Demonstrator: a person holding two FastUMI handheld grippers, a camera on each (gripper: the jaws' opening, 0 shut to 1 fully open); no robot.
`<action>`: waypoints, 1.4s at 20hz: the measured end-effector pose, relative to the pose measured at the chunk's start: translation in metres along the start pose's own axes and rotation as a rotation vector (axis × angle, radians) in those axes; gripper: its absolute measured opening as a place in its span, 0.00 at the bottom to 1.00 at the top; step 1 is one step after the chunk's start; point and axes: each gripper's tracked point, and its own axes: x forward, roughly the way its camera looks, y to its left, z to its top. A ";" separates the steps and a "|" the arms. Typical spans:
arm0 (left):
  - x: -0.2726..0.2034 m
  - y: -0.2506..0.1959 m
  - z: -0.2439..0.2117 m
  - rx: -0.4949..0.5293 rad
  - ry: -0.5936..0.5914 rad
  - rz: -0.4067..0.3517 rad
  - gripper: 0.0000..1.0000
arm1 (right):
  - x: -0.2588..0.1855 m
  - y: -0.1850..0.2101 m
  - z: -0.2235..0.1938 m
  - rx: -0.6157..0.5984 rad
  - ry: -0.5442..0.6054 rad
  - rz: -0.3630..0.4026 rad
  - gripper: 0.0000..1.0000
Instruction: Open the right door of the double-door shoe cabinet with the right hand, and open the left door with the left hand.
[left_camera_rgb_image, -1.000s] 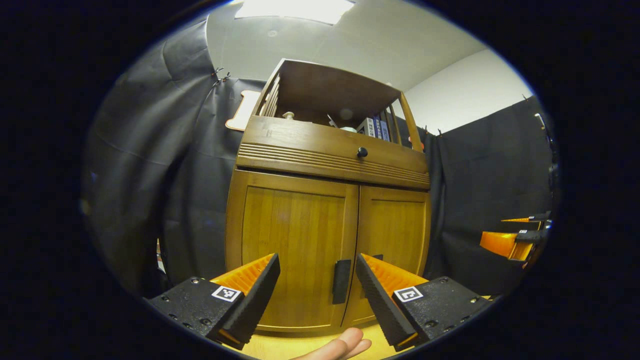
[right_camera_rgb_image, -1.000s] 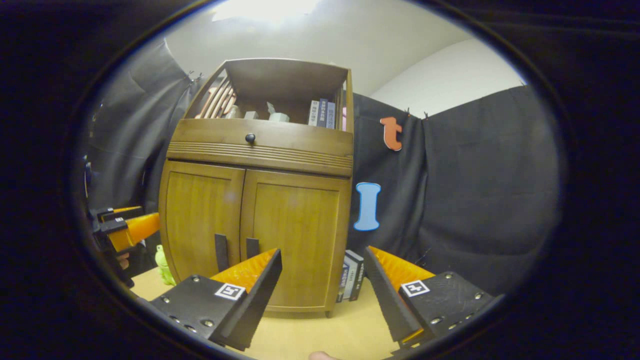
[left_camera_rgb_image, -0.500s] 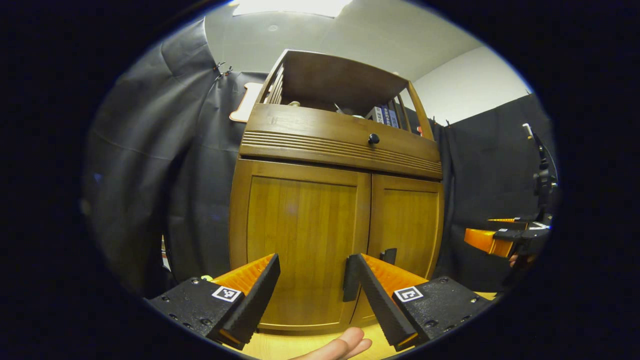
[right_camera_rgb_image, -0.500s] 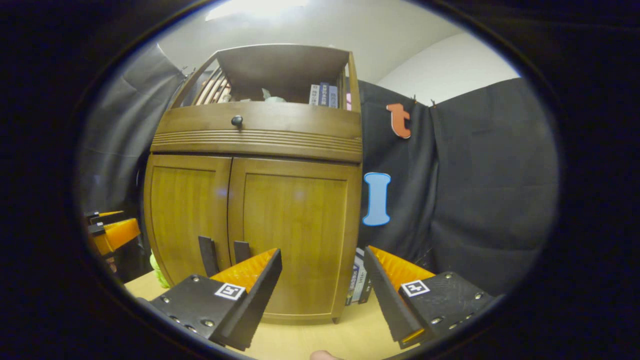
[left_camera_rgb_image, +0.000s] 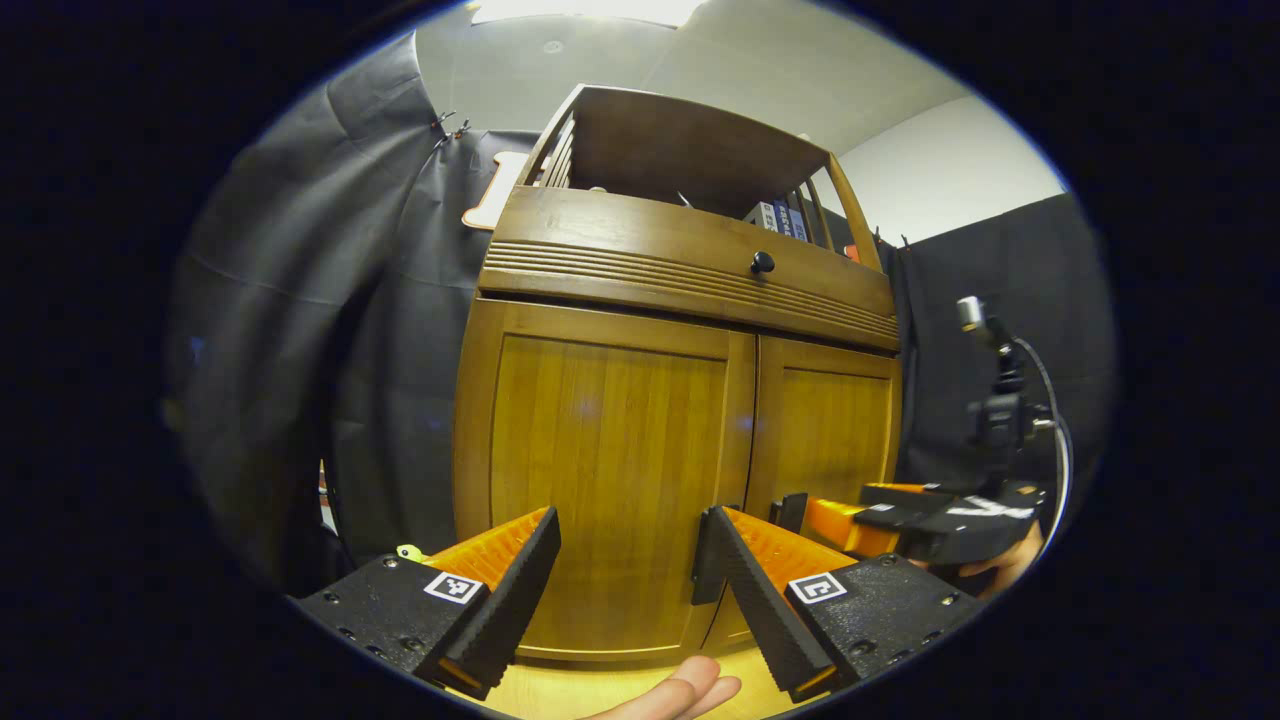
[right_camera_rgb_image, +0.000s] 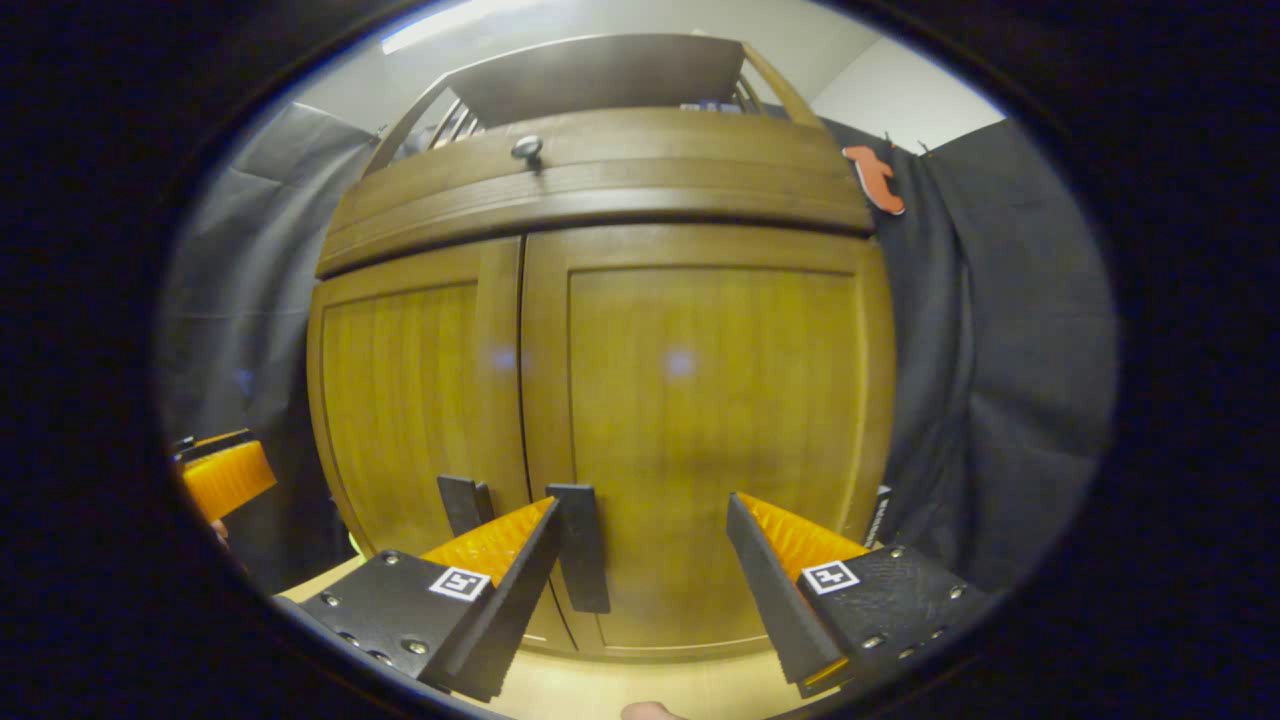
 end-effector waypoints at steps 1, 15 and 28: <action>-0.001 -0.001 -0.001 -0.004 0.003 -0.005 0.92 | 0.008 0.006 -0.004 0.025 0.021 0.003 0.94; 0.017 0.009 -0.012 0.010 0.026 0.047 0.92 | 0.009 0.041 -0.010 0.028 0.020 0.221 0.26; 0.015 -0.006 -0.014 0.035 0.016 0.039 0.93 | -0.063 0.010 -0.016 0.101 0.062 0.307 0.26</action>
